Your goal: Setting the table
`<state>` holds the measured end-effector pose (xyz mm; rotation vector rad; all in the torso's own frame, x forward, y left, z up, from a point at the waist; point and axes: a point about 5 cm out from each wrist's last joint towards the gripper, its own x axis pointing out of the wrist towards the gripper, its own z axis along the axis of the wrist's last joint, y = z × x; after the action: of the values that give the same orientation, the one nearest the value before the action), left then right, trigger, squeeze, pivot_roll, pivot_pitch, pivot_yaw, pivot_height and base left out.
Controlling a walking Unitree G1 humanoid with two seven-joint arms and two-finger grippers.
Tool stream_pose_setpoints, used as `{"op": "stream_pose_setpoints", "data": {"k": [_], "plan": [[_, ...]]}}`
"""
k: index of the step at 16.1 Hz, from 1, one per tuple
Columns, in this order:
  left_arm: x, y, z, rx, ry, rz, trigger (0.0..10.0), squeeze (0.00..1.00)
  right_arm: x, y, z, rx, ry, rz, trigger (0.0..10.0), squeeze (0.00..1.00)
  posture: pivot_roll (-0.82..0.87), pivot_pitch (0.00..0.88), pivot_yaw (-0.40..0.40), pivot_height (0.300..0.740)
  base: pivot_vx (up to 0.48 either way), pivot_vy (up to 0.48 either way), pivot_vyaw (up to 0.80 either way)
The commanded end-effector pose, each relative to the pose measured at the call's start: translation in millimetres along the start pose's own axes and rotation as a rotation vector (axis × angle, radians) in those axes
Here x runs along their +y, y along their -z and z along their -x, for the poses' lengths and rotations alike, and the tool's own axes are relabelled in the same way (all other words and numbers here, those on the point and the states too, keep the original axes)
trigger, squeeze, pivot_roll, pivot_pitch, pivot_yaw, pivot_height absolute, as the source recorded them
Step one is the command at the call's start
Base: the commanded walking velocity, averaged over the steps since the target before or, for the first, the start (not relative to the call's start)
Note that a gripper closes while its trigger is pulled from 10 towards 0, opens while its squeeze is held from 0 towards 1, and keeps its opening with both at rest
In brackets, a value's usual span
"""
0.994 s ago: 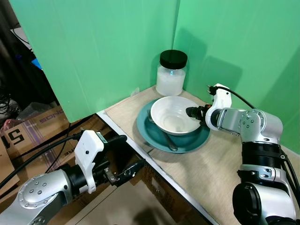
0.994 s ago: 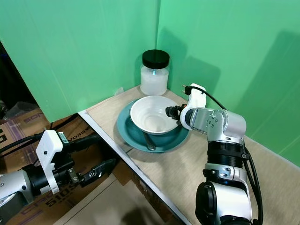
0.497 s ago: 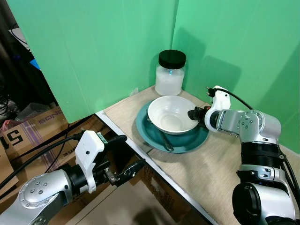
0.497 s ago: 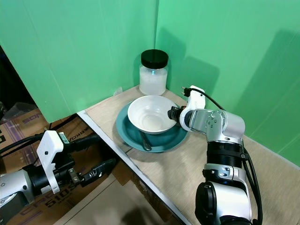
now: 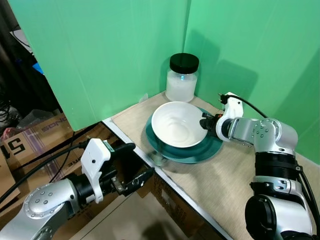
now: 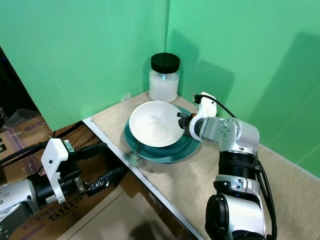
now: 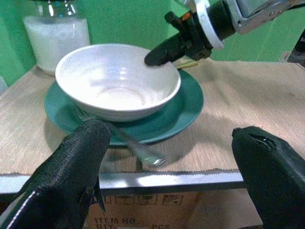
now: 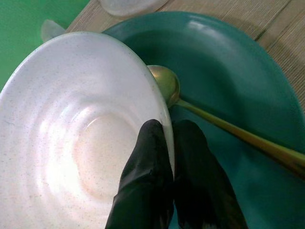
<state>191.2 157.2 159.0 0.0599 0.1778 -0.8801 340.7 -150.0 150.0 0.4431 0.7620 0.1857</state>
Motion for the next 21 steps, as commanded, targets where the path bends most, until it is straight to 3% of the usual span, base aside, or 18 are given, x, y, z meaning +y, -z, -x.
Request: {"op": "stream_pose_setpoints", "data": {"k": [1,4,9,11,13,14,15,16,19,21], "plan": [[-2.5,-7,-0.3,-0.021,0.027,-0.014,10.0,0.0,1.1,-1,2.4,-0.002,-0.016,-0.015,0.0,0.0,-0.04,0.0,-0.022,0.74,0.0,0.0,0.0],[-5.0,-8,0.6,-0.029,0.052,-0.024,10.0,0.0,3.0,-4,6.9,-0.027,-0.04,-0.037,0.0,0.0,-0.05,0.0,-0.022,0.74,0.0,0.0,0.0],[1.6,-13,0.5,-0.058,-0.028,-0.059,10.0,0.0,5.8,-25,23.6,-0.16,-0.113,-0.112,0.0,0.0,-0.04,0.0,-0.017,0.74,0.0,0.0,0.0],[3.9,-16,0.2,-0.074,-0.087,-0.069,10.0,0.0,8.2,-37,38.6,-0.291,-0.17,-0.128,0.0,0.0,-0.04,0.0,-0.017,0.74,0.0,0.0,0.0],[8.4,-19,2.0,-0.075,-0.186,-0.087,10.0,0.0,8.6,-45,57.0,-0.474,-0.168,-0.016,0.0,0.0,-0.05,0.0,-0.011,0.74,0.0,0.0,0.0],[10.9,-23,4.0,-0.102,-0.27,-0.096,10.0,0.0,5.7,-45,68.9,-0.57,-0.121,0.05,10.0,0.0,-0.06,0.0,-0.012,0.74,0.0,0.0,0.0],[10.9,-23,4.0,-0.102,-0.27,-0.096,10.0,0.0,5.7,-45,68.9,-0.57,-0.121,0.05,10.0,0.0,-0.06,0.0,-0.012,0.74,0.0,0.0,0.0],[10.2,-27,2.0,-0.127,-0.337,-0.116,10.0,0.0,9.7,-36,83.1,-0.649,-0.158,0.103,10.0,0.0,-0.05,0.0,-0.011,0.74,0.0,0.0,0.0],[15.4,-29,-6.4,-0.146,-0.473,-0.116,10.0,0.0,22.8,-5,92.3,-0.711,-0.152,0.289,10.0,0.0,-0.06,0.0,-0.004,0.74,0.0,0.0,0.0],[19.3,-30,-10.8,-0.157,-0.545,-0.15,10.0,0.0,28.4,9,93.6,-0.733,-0.173,0.264,10.0,0.0,-0.06,0.0,-0.003,0.74,0.0,0.0,-0.76]]}}
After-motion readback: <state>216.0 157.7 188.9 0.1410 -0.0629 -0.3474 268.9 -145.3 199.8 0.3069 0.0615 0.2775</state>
